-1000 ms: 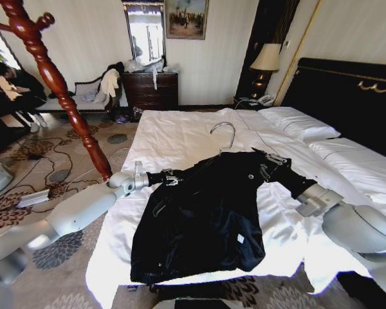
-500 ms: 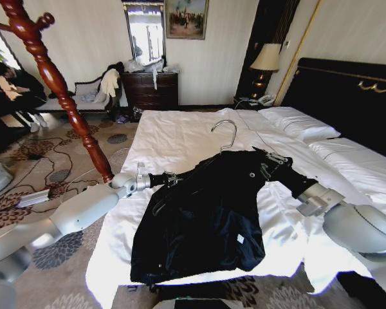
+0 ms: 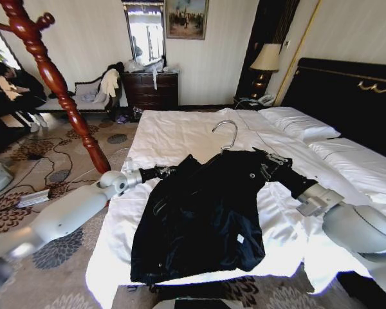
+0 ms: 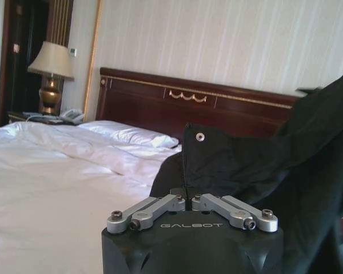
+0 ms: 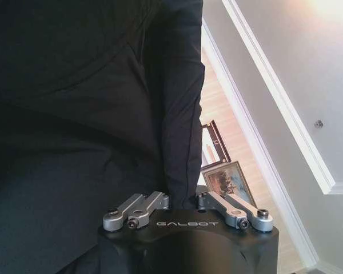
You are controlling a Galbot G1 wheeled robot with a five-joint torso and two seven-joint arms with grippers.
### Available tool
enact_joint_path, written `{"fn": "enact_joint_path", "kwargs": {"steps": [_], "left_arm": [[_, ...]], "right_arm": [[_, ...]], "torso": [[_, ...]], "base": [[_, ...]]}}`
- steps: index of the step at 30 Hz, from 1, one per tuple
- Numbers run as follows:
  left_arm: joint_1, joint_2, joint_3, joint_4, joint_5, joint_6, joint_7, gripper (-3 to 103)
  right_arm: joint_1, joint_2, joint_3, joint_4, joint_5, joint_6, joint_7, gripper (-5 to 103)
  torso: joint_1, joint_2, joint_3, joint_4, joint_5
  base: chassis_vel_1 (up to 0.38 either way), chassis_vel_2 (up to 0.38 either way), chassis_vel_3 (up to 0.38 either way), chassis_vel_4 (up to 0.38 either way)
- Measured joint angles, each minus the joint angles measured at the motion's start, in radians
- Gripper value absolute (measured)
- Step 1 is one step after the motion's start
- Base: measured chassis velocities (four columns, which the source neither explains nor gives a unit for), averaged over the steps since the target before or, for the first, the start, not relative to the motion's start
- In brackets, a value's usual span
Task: Pick up the clothes from the bed and hang them on the clothes hanger.
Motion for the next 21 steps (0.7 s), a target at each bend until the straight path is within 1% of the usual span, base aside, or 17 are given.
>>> {"fn": "enact_joint_path", "kwargs": {"steps": [2, 3, 7, 8, 12, 13, 15, 16, 20, 21], "left_arm": [[0.018, 0.027, -0.026, -0.036, -0.016, 0.003, -0.006, 0], [0.018, 0.027, -0.026, -0.036, -0.016, 0.003, -0.006, 0], [0.054, 0.088, -0.097, -0.124, -0.056, 0.006, -0.017, 0], [0.054, 0.088, -0.097, -0.124, -0.056, 0.006, -0.017, 0], [0.074, 0.155, -0.180, -0.214, -0.126, 0.012, -0.031, 0], [0.074, 0.155, -0.180, -0.214, -0.126, 0.012, -0.031, 0], [0.076, 0.191, -0.219, -0.252, -0.156, 0.015, -0.031, 0], [0.076, 0.191, -0.219, -0.252, -0.156, 0.015, -0.031, 0], [0.083, 0.233, -0.275, -0.303, -0.209, 0.020, -0.044, 0], [0.083, 0.233, -0.275, -0.303, -0.209, 0.020, -0.044, 0]], "right_arm": [[0.008, -0.001, -0.008, -0.006, 0.002, -0.005, 0.003, 16], [0.008, -0.001, -0.008, -0.006, 0.002, -0.005, 0.003, 16], [0.048, -0.005, -0.040, -0.032, 0.013, -0.022, 0.011, 16], [0.048, -0.005, -0.040, -0.032, 0.013, -0.022, 0.011, 16], [0.085, -0.008, -0.067, -0.065, 0.017, -0.041, 0.020, 16], [0.085, -0.008, -0.067, -0.065, 0.017, -0.041, 0.020, 16], [0.098, -0.010, -0.079, -0.085, 0.015, -0.048, 0.025, 16], [0.098, -0.010, -0.079, -0.085, 0.015, -0.048, 0.025, 16], [0.130, -0.014, -0.108, -0.110, 0.009, -0.068, 0.032, 16], [0.130, -0.014, -0.108, -0.110, 0.009, -0.068, 0.032, 16]], "torso": [[0.000, 0.000, 0.000, 0.0000, 0.0000], [0.000, 0.000, 0.000, 0.0000, 0.0000], [0.000, 0.000, 0.000, -0.0003, 0.0001], [0.000, 0.000, 0.000, -0.0003, 0.0001], [0.000, 0.000, 0.000, -0.0002, 0.0001], [0.000, 0.000, 0.000, -0.0002, 0.0001], [0.000, 0.000, 0.000, -0.0002, 0.0001], [0.000, 0.000, 0.000, -0.0002, 0.0001], [0.000, 0.000, 0.000, -0.0002, 0.0001], [0.000, 0.000, 0.000, -0.0002, 0.0001]], "base": [[0.000, 0.000, 0.000, 0.000], [0.000, 0.000, 0.000, 0.000], [0.000, 0.000, 0.000, 0.000], [0.000, 0.000, 0.000, 0.000], [0.000, 0.000, 0.000, 0.000], [0.000, 0.000, 0.000, 0.000], [0.000, 0.000, 0.000, 0.000], [0.000, 0.000, 0.000, 0.000], [0.000, 0.000, 0.000, 0.000], [0.000, 0.000, 0.000, 0.000]]}}
